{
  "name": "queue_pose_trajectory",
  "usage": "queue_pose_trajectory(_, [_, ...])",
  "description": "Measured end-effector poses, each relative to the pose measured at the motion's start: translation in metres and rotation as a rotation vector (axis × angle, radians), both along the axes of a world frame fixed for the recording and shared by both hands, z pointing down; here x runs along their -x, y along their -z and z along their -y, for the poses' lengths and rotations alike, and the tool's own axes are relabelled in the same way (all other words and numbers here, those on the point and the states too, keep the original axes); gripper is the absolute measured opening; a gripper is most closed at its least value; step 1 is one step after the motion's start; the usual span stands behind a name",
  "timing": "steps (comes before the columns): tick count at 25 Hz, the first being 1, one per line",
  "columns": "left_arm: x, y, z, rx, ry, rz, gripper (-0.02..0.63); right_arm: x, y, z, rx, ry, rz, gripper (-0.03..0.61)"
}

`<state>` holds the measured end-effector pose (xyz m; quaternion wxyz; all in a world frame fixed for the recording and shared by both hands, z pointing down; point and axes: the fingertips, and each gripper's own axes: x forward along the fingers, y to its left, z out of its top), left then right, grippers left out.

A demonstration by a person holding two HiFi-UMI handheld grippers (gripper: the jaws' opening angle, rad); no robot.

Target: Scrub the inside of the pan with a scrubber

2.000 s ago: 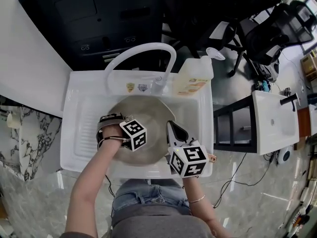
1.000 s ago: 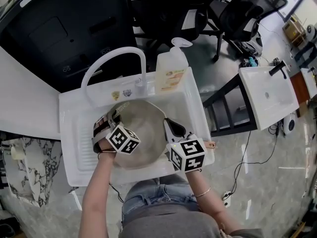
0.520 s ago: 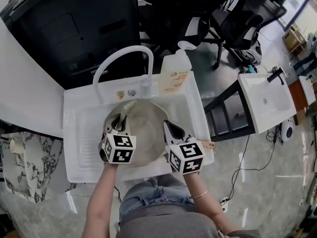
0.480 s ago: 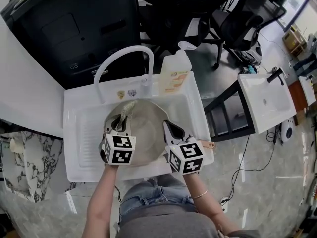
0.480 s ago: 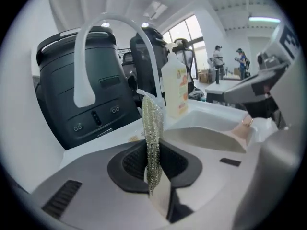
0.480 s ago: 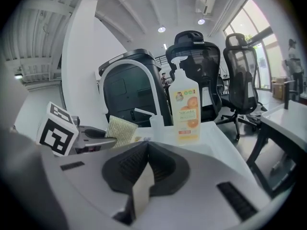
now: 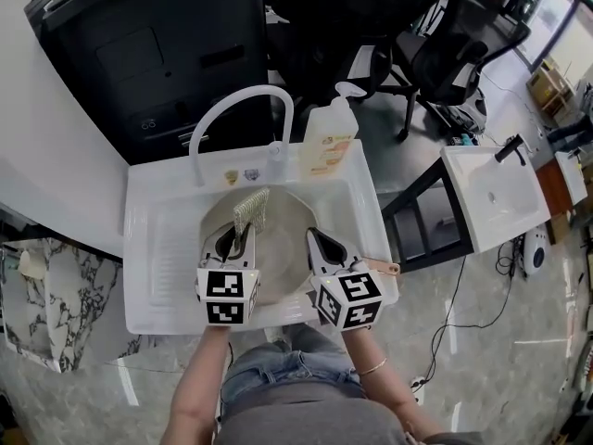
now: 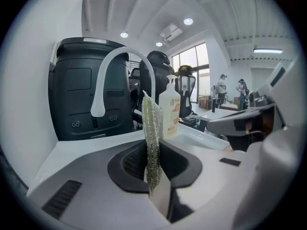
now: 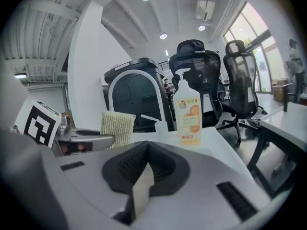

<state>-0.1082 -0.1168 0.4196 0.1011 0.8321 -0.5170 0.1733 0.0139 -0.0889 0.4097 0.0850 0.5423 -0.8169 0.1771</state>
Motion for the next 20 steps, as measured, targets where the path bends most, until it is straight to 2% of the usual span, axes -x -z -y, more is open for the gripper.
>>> queue_pose_trajectory(6, [-0.002,0.019,-0.017,-0.05,0.002,-0.087,0.061,0.005,0.01,-0.01,-0.04,0.02,0.011,0.009])
queue_pose_trajectory(13, [-0.003,0.033,-0.03,-0.097,0.017,-0.134,0.061,0.008,0.017,-0.016,-0.064,0.038,0.008,0.009])
queue_pose_trajectory(20, [0.001,0.034,-0.038,-0.111,0.028,-0.151,0.061,0.015,0.015,-0.019,-0.069,0.054,0.008,0.009])
